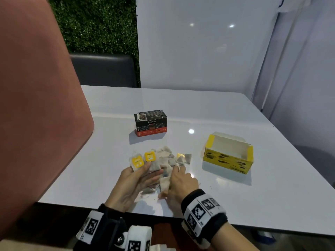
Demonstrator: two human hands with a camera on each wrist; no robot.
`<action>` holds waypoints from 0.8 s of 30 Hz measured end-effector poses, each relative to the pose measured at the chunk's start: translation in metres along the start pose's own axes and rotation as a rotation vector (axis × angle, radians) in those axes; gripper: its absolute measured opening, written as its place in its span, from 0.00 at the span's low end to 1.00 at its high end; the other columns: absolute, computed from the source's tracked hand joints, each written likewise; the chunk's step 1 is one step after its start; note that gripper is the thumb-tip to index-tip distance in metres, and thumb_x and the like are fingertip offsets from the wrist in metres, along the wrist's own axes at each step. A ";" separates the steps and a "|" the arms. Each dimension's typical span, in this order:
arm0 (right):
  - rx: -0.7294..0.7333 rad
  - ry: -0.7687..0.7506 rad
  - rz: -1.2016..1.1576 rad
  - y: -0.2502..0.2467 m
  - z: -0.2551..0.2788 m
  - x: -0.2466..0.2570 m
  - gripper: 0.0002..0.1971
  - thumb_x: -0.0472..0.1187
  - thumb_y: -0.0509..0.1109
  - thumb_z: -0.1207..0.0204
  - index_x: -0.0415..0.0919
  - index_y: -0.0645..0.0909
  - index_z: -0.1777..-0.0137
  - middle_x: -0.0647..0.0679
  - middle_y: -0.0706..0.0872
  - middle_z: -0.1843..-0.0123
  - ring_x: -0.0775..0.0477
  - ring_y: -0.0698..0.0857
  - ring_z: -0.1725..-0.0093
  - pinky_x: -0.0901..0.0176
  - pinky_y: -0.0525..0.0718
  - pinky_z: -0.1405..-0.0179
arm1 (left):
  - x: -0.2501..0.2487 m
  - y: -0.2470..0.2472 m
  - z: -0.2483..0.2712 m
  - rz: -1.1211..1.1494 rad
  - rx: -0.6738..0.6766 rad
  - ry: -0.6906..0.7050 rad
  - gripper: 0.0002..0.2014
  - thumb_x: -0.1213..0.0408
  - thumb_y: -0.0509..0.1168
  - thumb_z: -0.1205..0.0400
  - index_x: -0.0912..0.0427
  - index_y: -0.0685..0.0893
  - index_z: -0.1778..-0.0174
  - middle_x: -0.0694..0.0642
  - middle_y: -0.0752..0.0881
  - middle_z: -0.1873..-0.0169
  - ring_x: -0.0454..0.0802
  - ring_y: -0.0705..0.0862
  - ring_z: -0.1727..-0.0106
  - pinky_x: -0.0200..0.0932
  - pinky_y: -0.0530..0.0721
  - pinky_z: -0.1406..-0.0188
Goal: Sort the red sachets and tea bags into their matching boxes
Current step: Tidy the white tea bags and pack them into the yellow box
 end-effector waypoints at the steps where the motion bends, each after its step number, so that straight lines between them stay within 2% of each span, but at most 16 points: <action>1: -0.029 0.005 0.003 0.001 0.001 0.001 0.35 0.51 0.71 0.26 0.34 0.59 0.27 0.39 0.68 0.29 0.37 0.74 0.32 0.48 0.75 0.38 | 0.002 -0.002 0.001 0.009 -0.003 -0.012 0.10 0.71 0.60 0.17 0.74 0.83 0.49 0.70 0.89 0.54 0.58 0.91 0.54 0.43 0.90 0.57; 3: -0.045 0.011 -0.016 -0.001 0.002 -0.004 0.25 0.39 0.63 0.21 0.34 0.60 0.28 0.37 0.70 0.30 0.36 0.76 0.33 0.47 0.76 0.40 | 0.005 -0.007 0.002 -0.008 0.004 -0.044 0.11 0.70 0.60 0.17 0.74 0.82 0.47 0.71 0.89 0.53 0.59 0.91 0.53 0.47 0.88 0.52; 6: 0.009 0.008 -0.152 -0.009 0.009 -0.024 0.22 0.34 0.63 0.23 0.35 0.63 0.31 0.35 0.77 0.36 0.35 0.79 0.38 0.49 0.79 0.45 | 0.010 -0.012 0.005 -0.044 0.041 -0.105 0.13 0.70 0.60 0.18 0.73 0.81 0.41 0.71 0.88 0.50 0.59 0.89 0.48 0.48 0.85 0.46; 9: -0.041 -0.033 -0.587 -0.018 0.023 -0.046 0.15 0.30 0.70 0.31 0.39 0.73 0.46 0.40 0.83 0.52 0.41 0.84 0.55 0.55 0.84 0.60 | 0.017 -0.008 0.009 -0.047 0.099 -0.175 0.14 0.68 0.61 0.19 0.72 0.81 0.40 0.69 0.89 0.49 0.57 0.89 0.47 0.46 0.85 0.44; 11: -0.067 -0.124 -0.889 -0.021 0.036 -0.051 0.16 0.32 0.78 0.37 0.40 0.76 0.53 0.45 0.84 0.59 0.48 0.84 0.64 0.59 0.84 0.69 | 0.023 0.000 0.012 -0.070 0.141 -0.204 0.14 0.67 0.62 0.19 0.70 0.82 0.41 0.67 0.89 0.48 0.57 0.89 0.48 0.44 0.86 0.47; 12: -0.074 -0.163 -0.961 -0.022 0.041 -0.051 0.17 0.34 0.81 0.39 0.41 0.77 0.54 0.45 0.85 0.60 0.49 0.85 0.66 0.59 0.84 0.70 | 0.028 0.003 0.014 -0.091 0.156 -0.209 0.15 0.65 0.64 0.21 0.69 0.82 0.41 0.66 0.89 0.48 0.58 0.89 0.48 0.45 0.87 0.48; 15: -0.104 -0.206 -0.999 -0.019 0.050 -0.049 0.19 0.40 0.84 0.43 0.44 0.78 0.56 0.45 0.85 0.64 0.48 0.85 0.68 0.53 0.85 0.72 | 0.038 0.013 0.020 -0.157 0.193 -0.183 0.20 0.60 0.68 0.27 0.65 0.83 0.40 0.61 0.89 0.45 0.55 0.88 0.45 0.43 0.88 0.53; 18: -0.146 -0.182 -0.941 -0.015 0.050 -0.049 0.21 0.40 0.84 0.42 0.42 0.76 0.55 0.46 0.82 0.65 0.54 0.80 0.69 0.61 0.81 0.76 | 0.042 0.017 0.023 -0.183 0.209 -0.107 0.23 0.61 0.69 0.28 0.66 0.82 0.38 0.62 0.88 0.43 0.57 0.87 0.41 0.46 0.87 0.48; 20: -0.153 -0.184 -0.931 -0.012 0.051 -0.049 0.21 0.41 0.84 0.43 0.42 0.76 0.55 0.43 0.83 0.62 0.52 0.81 0.67 0.60 0.82 0.75 | 0.040 0.020 0.024 -0.150 0.204 -0.068 0.21 0.62 0.68 0.27 0.66 0.82 0.38 0.62 0.88 0.44 0.57 0.87 0.41 0.47 0.87 0.48; 22: -0.154 -0.178 -0.936 -0.010 0.051 -0.050 0.20 0.42 0.83 0.42 0.43 0.75 0.56 0.45 0.84 0.61 0.52 0.82 0.66 0.61 0.82 0.75 | 0.040 0.023 0.025 -0.143 0.195 -0.047 0.18 0.64 0.67 0.25 0.65 0.82 0.39 0.62 0.89 0.45 0.57 0.87 0.42 0.48 0.88 0.48; 24: -0.141 -0.165 -0.951 -0.008 0.050 -0.050 0.20 0.42 0.83 0.42 0.44 0.76 0.55 0.47 0.84 0.61 0.53 0.83 0.65 0.63 0.82 0.74 | 0.041 0.023 0.025 -0.186 0.154 -0.011 0.15 0.71 0.68 0.24 0.66 0.83 0.41 0.62 0.89 0.47 0.58 0.88 0.44 0.49 0.88 0.48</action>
Point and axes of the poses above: each hand's wrist, its own z-axis away from the middle knuckle, its own y-axis out of the palm, x = y × z, the point moved 1 cm from there along -z, towards the middle knuckle
